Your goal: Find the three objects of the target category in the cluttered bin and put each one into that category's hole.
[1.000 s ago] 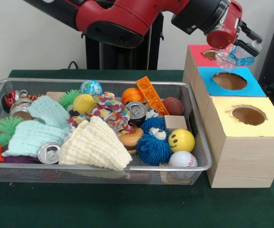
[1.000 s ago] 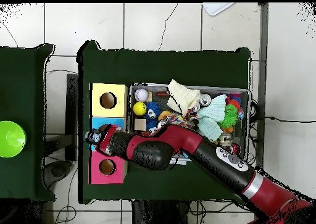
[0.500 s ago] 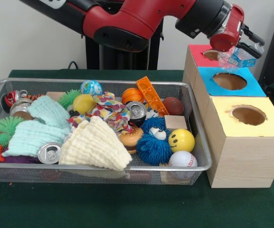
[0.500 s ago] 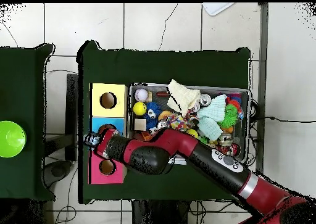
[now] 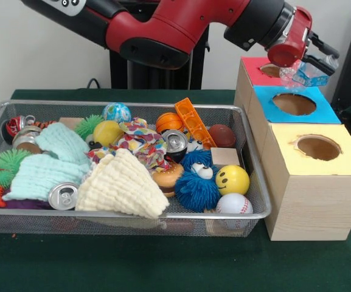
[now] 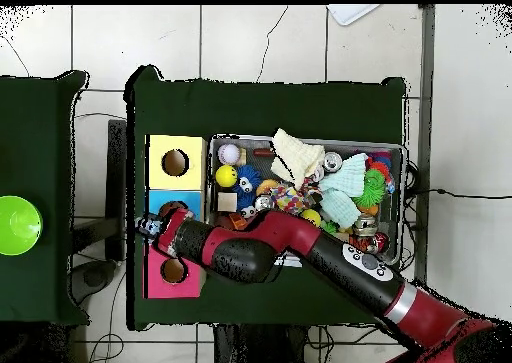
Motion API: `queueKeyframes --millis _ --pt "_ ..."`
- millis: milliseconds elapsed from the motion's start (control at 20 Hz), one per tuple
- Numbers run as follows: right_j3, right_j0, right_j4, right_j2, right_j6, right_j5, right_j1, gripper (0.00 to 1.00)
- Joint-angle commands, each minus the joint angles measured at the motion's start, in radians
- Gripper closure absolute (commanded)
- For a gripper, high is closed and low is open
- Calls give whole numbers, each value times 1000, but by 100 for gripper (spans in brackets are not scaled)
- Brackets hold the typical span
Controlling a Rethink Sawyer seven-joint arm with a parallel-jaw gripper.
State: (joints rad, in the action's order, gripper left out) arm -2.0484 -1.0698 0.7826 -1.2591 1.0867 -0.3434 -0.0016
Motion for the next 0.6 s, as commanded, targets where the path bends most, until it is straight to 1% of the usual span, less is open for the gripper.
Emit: queueKeyframes --millis 50,200,600 --pt "63 -10 96 49 -89 34 38 100" --pt "62 -15 111 34 -109 47 49 100" --pt "52 -34 61 -6 -119 5 46 100"
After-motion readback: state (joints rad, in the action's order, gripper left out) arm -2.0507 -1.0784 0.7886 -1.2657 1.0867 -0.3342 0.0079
